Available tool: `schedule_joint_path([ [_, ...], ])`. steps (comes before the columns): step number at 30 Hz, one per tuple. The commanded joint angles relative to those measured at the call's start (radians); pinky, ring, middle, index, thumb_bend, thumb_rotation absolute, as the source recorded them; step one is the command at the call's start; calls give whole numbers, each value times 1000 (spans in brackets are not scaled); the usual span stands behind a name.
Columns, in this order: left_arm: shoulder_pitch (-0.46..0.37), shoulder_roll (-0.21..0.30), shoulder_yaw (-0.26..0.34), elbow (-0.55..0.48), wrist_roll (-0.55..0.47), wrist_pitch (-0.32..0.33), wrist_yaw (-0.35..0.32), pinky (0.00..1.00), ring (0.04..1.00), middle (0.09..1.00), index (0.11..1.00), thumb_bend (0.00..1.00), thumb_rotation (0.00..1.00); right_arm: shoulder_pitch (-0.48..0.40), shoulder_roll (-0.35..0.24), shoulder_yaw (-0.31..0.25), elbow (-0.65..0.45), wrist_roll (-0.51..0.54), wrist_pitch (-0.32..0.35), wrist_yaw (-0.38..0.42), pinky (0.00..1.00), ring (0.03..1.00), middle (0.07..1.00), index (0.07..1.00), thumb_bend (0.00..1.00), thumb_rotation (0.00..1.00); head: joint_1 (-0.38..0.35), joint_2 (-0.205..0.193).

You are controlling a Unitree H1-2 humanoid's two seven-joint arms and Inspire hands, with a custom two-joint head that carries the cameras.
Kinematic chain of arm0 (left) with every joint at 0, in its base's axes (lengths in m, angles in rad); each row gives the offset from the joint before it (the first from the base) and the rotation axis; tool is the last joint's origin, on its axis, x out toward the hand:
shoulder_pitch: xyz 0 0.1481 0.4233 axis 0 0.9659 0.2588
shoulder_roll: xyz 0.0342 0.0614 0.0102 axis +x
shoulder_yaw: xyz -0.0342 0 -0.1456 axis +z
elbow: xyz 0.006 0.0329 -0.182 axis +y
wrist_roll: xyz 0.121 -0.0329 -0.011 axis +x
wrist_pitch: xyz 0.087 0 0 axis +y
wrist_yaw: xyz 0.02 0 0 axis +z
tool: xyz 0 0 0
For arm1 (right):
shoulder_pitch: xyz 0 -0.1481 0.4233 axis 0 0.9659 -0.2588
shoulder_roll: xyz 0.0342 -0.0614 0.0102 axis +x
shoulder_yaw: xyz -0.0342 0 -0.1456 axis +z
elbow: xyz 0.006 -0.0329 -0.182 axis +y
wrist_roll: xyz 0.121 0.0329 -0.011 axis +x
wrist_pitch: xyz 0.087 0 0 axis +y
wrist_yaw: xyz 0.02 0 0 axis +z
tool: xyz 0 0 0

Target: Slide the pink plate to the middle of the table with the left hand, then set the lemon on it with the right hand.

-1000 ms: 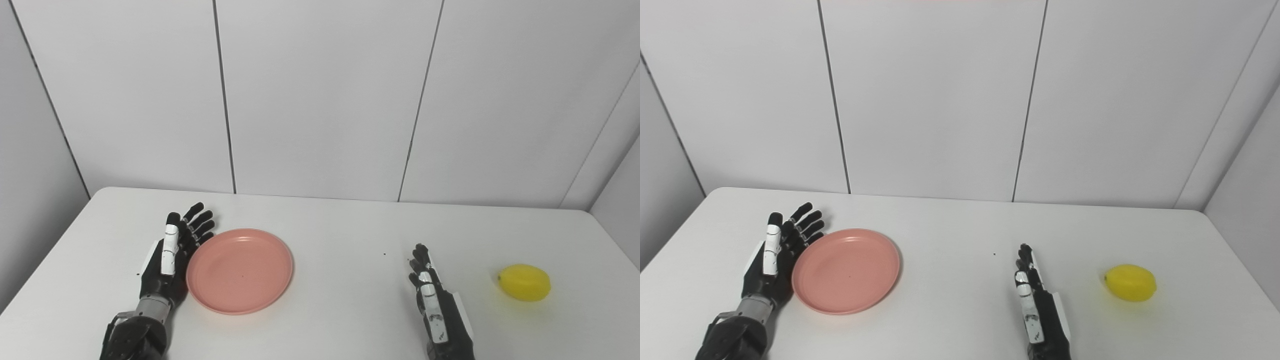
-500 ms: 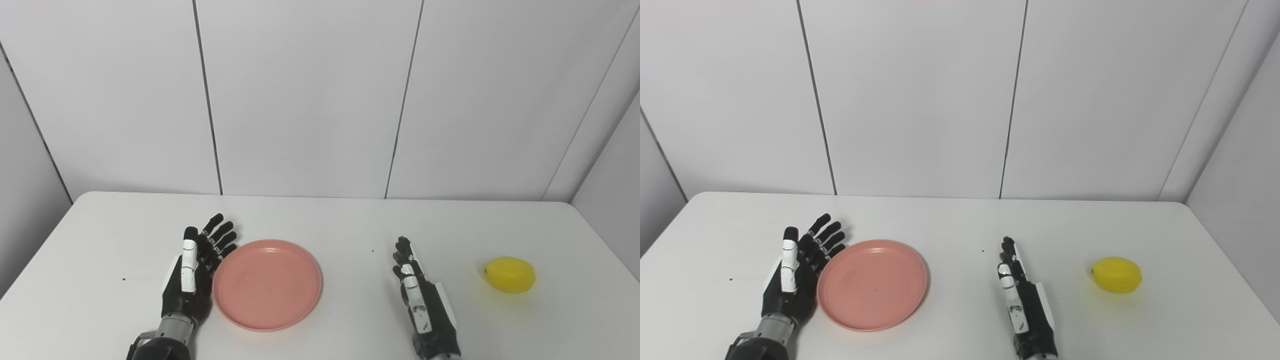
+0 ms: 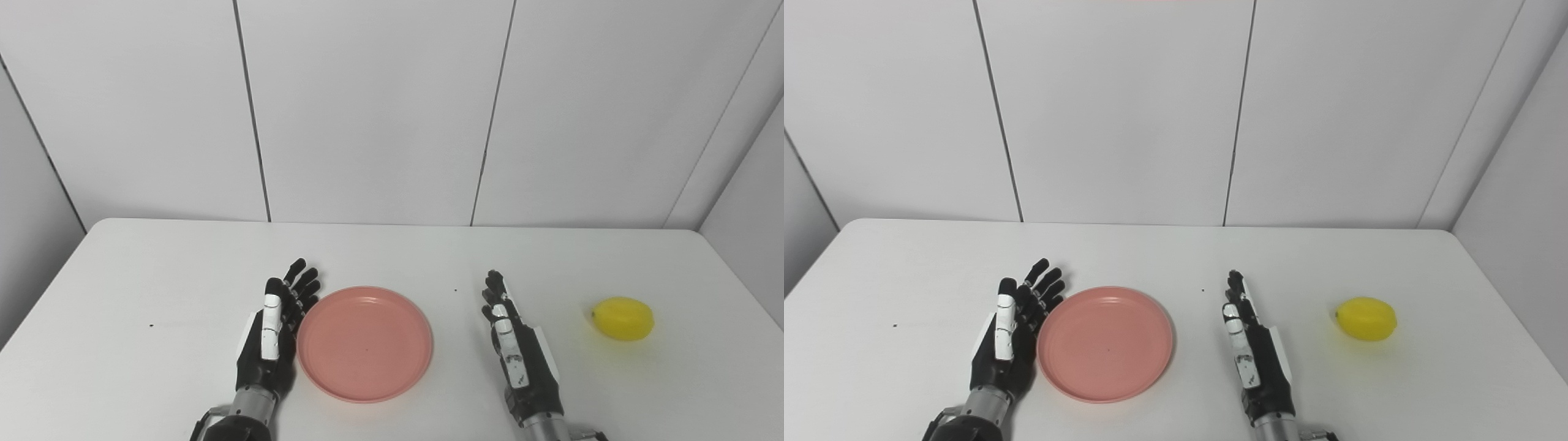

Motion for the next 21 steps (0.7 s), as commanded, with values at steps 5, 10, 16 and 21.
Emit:
schedule_joint_path([
  [5,19,-32,-25,-5,44,-68,19,931,941,934,938,779,1000,-19,-3,-1,-57,-14,22,-3,1000,1000,1000,976,768,1000,-12,-1],
  [10,20,-50,-34,11,65,-117,38,910,932,929,932,753,1000,-18,-5,-2,-67,-19,34,-3,1000,1000,1000,972,759,1000,-30,-5],
  [16,18,-67,-47,26,76,-137,50,932,931,926,919,761,1000,-16,-4,-5,-75,-19,35,0,1000,1000,998,968,761,1000,-41,-13],
  [21,11,-75,-60,36,70,-146,43,950,938,941,937,765,1000,-15,-10,-9,-77,-22,30,-1,1000,1000,994,970,766,1000,-49,-10],
])
